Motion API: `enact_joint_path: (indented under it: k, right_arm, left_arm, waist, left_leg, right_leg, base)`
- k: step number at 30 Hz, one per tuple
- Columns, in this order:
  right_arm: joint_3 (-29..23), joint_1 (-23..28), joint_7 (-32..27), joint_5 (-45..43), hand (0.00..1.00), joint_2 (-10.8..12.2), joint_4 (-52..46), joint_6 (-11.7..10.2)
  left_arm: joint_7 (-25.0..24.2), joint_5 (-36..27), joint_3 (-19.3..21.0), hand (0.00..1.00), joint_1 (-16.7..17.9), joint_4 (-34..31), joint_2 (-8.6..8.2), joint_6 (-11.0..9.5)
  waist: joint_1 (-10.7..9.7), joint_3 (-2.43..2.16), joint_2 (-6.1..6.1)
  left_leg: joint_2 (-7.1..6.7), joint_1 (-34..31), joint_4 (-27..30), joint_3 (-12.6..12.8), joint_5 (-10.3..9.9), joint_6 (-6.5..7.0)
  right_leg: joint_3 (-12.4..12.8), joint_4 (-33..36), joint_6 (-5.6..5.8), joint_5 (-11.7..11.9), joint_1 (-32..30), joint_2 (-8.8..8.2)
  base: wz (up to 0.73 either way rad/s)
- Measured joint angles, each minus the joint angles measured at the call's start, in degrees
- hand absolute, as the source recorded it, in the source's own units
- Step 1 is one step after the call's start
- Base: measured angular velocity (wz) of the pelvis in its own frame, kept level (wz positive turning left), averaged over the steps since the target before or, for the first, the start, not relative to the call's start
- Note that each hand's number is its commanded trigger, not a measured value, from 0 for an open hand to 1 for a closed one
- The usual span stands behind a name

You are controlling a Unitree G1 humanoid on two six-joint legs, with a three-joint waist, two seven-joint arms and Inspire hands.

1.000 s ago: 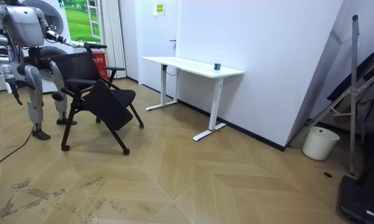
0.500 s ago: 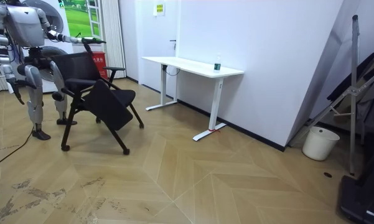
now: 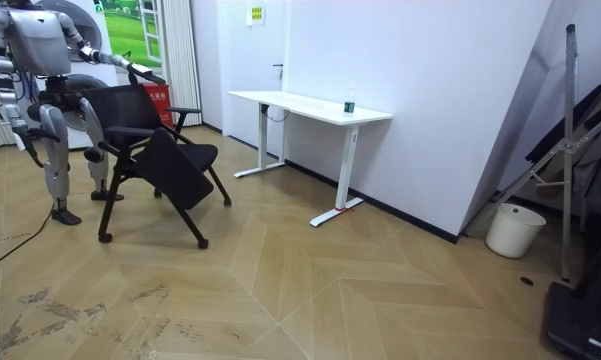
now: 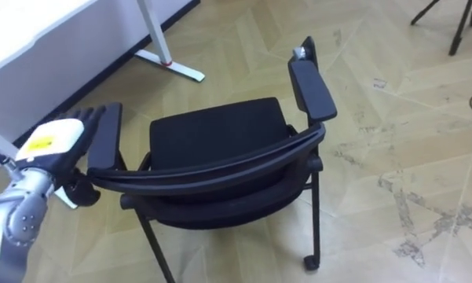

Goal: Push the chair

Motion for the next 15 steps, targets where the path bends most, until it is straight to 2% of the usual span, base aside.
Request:
enact_joint_path:
  k: [2, 6, 9, 11, 15]
  right_arm:
    - [-0.6, 0.1, 0.6, -1.0, 0.0, -0.7, 0.5, 0.0]
    - [-1.9, 0.2, 0.9, -1.5, 0.0, -1.8, 1.3, 0.0]
    - [-2.4, -0.2, 0.9, -1.6, 0.0, -2.2, 2.7, 0.0]
    - [-3.0, -0.4, 0.9, -1.7, 0.0, -2.2, 2.9, 0.2]
    - [-4.0, -0.6, 0.8, -2.1, 0.0, -2.2, 2.9, 0.2]
  left_arm:
    - [-5.4, 0.1, 0.0, 0.0, 0.0, -4.1, 1.75, 0.9]
    - [-13.1, 0.2, -0.2, 0.0, 0.0, -9.3, 3.18, 3.2]
    - [-19.0, 0.1, -0.3, 0.0, -0.6, -10.5, 3.66, 3.5]
    - [-23.6, 0.1, -0.3, 0.0, -2.3, -10.8, 4.01, 4.9]
    - [-27.7, 0.1, -0.2, 0.0, -4.5, -12.9, 4.8, 5.9]
  waist:
    - [-0.4, 0.1, 0.43]
    - [-0.6, 0.45, 1.67]
    - [-1.2, 0.32, 2.41]
    - [-1.2, 0.0, 2.95]
    - [-1.2, 0.09, 2.81]
  left_leg:
    - [0.0, 0.0, 0.0, 0.0, 0.0, 0.0]
    - [0.0, -0.1, 0.0, 0.0, 0.0, 0.0]
    - [0.0, -0.3, 0.0, -0.1, 0.0, 0.0]
    - [0.0, -0.4, 0.0, -0.1, 0.0, 0.0]
    - [0.0, -0.2, -0.1, -0.1, 0.0, 0.0]
  right_leg:
    - [0.0, -0.1, 0.0, 0.0, 0.1, 0.0]
    - [0.0, -0.1, 0.02, 0.0, 0.0, 0.0]
    - [0.1, 0.0, 0.01, 0.0, -0.3, 0.0]
    - [0.1, 0.0, 0.01, 0.0, -0.3, 0.0]
    - [0.1, 0.0, 0.01, 0.0, 0.1, -0.02]
  base:
    - [0.0]
    - [0.0]
    - [0.0]
    - [0.0]
    - [0.0]
